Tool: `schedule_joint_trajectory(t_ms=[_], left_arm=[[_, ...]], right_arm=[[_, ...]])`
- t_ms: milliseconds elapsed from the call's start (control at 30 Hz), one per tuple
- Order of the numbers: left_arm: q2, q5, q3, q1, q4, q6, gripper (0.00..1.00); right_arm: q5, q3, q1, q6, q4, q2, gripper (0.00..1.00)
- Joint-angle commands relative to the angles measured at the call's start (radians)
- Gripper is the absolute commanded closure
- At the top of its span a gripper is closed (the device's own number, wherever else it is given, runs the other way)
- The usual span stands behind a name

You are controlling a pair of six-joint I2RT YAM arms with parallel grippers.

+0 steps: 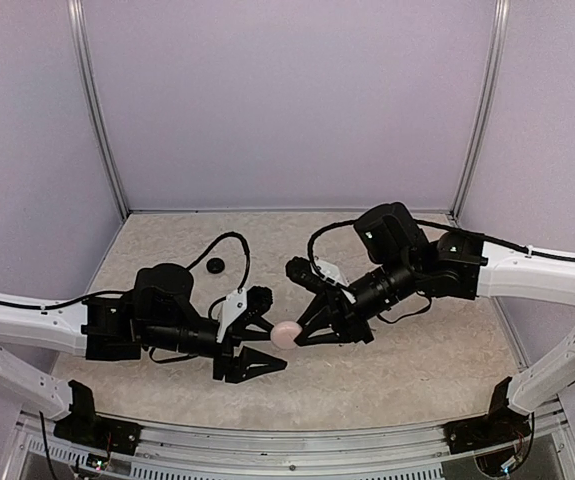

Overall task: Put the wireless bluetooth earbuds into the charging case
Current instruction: Pass from the right arm to the left

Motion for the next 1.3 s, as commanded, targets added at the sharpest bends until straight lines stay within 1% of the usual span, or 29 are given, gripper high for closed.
schedule_joint_trajectory(t_ms=[0,133,300,700,833,1067,1100,1133,1167,1200,1233,1267], left_arm=[[0.027,0.03,0.04,-0.011,0.067,0.002,0.42],[0.042,0.049,0.035,-0.019,0.089,-0.009,0.47],[0.044,0.044,0.033,-0.019,0.098,-0.015,0.5],[0.031,0.014,0.016,-0.015,0.099,-0.009,0.63],[0.014,0.013,0.004,0.001,0.089,0.0,0.65],[0.007,-0.021,0.007,-0.007,0.073,0.04,0.79],[0.005,-0.022,0.003,-0.009,0.079,0.043,0.81],[0.0,-0.022,-0.004,-0.009,0.091,0.042,0.83],[-0.007,-0.022,-0.014,-0.009,0.108,0.038,0.84],[-0.015,-0.02,-0.026,-0.007,0.129,0.031,0.85],[-0.029,-0.017,-0.042,-0.005,0.161,0.02,0.86],[-0.039,-0.013,-0.061,-0.003,0.205,0.006,0.87]], right_arm=[[-0.026,0.041,0.021,-0.022,-0.048,0.016,0.88],[-0.014,0.057,0.024,-0.038,-0.079,0.03,0.88],[-0.012,0.074,0.025,-0.055,-0.116,0.045,0.88],[-0.005,0.086,0.028,-0.062,-0.144,0.045,0.88],[0.001,0.104,0.03,-0.066,-0.165,0.055,0.88],[-0.001,0.144,0.034,-0.066,-0.205,0.079,0.88],[-0.002,0.145,0.034,-0.065,-0.205,0.078,0.86],[-0.002,0.145,0.034,-0.064,-0.203,0.074,0.81],[-0.002,0.143,0.034,-0.062,-0.196,0.068,0.74],[-0.003,0.139,0.034,-0.051,-0.178,0.059,0.71],[-0.002,0.132,0.035,-0.045,-0.161,0.049,0.66],[0.002,0.122,0.033,-0.036,-0.14,0.038,0.57]])
